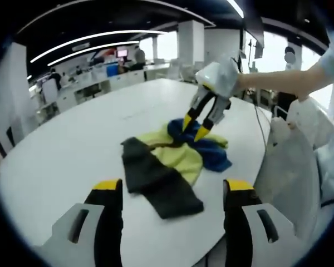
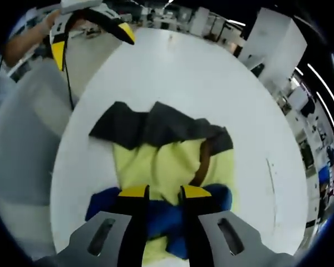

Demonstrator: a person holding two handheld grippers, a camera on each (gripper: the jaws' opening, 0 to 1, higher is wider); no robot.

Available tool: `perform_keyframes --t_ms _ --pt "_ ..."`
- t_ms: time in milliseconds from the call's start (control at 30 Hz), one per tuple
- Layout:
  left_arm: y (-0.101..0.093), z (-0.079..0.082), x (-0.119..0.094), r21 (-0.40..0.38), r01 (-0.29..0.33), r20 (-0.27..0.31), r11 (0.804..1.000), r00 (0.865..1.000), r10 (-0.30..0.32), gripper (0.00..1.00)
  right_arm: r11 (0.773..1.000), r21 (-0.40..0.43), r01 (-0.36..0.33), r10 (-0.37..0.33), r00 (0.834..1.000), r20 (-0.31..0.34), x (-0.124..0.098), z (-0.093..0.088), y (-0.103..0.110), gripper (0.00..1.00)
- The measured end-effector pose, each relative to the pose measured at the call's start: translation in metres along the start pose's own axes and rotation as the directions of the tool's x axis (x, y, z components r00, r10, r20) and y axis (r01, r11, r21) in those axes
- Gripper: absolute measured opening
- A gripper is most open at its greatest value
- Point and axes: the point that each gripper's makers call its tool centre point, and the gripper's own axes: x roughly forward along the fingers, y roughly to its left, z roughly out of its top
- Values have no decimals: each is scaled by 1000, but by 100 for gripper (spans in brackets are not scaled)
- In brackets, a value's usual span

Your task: Fold the garment on the visible template until the final outline fits inside the template.

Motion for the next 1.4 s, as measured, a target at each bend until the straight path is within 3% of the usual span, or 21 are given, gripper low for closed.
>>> perform_keyframes --t_ms 267,433,767,900,1200,1400 --pt "5 -8 -1 -10 -8 -15 1000 1000 8 70 999 -2 -49 49 999 -21 20 -5 -5 23" --pt "7 -12 -1 -24 -10 -15 1000 1000 10 69 998 -39 -49 45 996 -82 30 -17 -15 23" --pt "10 -17 0 -30 -2 -29 1000 1000 1 69 999 -42 -33 28 993 -118 32 -31 -27 21" --pt "7 -15 2 -28 0 -31 1000 1000 -1 68 996 -92 -23 7 985 -175 28 -47 -34 21" --pt "6 -14 6 -26 13 -37 1000 999 -14 68 997 -74 17 -30 983 -183 23 -58 -43 15" --pt "7 -13 5 -19 13 -40 1000 999 -14 68 998 28 54 -49 988 -144 23 -62 -49 8"
